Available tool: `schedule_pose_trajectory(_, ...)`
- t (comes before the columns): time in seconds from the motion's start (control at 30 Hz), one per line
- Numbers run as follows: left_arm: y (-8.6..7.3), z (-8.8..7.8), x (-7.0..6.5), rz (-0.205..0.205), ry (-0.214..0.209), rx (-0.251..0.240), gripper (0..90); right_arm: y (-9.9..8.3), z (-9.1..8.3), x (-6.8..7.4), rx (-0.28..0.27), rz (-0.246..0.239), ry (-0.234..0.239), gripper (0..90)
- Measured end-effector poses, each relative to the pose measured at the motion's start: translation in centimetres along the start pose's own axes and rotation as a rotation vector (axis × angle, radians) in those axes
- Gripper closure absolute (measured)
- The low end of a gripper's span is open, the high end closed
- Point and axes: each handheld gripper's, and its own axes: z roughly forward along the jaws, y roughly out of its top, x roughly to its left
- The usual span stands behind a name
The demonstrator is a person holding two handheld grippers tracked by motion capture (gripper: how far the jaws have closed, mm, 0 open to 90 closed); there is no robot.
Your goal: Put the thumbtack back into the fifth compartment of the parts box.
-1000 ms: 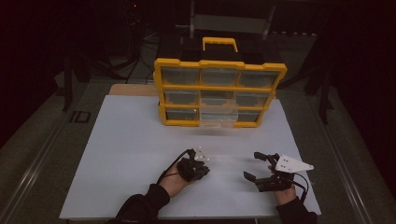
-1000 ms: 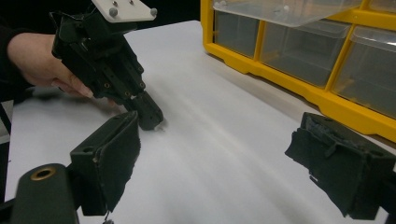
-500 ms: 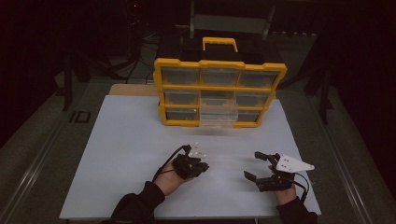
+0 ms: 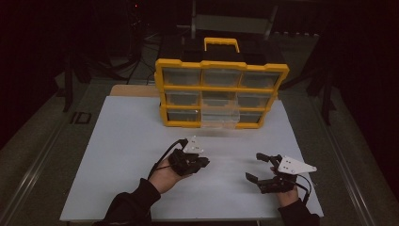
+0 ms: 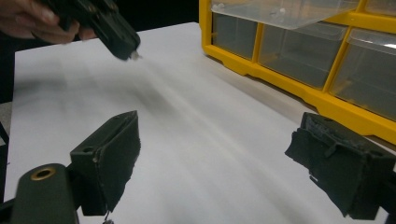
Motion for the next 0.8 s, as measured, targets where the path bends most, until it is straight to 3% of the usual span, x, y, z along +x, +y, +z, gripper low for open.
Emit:
schedule_pose_trajectory(0.33,2.5,-2.4,-0.1,0.020,-0.030,-0.058,84.7,0.0,0.0,-0.1,-0.002,-0.002,0.000,13.6)
schedule_pose_trajectory(0.63,4.6,-3.8,-0.1,0.050,-0.022,-0.090,84.7,0.0,0.0,-0.1,-0.003,-0.001,-0.001,13.6)
schedule_pose_trajectory(0.8,5.7,-4.6,0.0,0.066,-0.046,-0.127,84.7,0.0,0.0,0.0,-0.001,0.001,0.001,13.6)
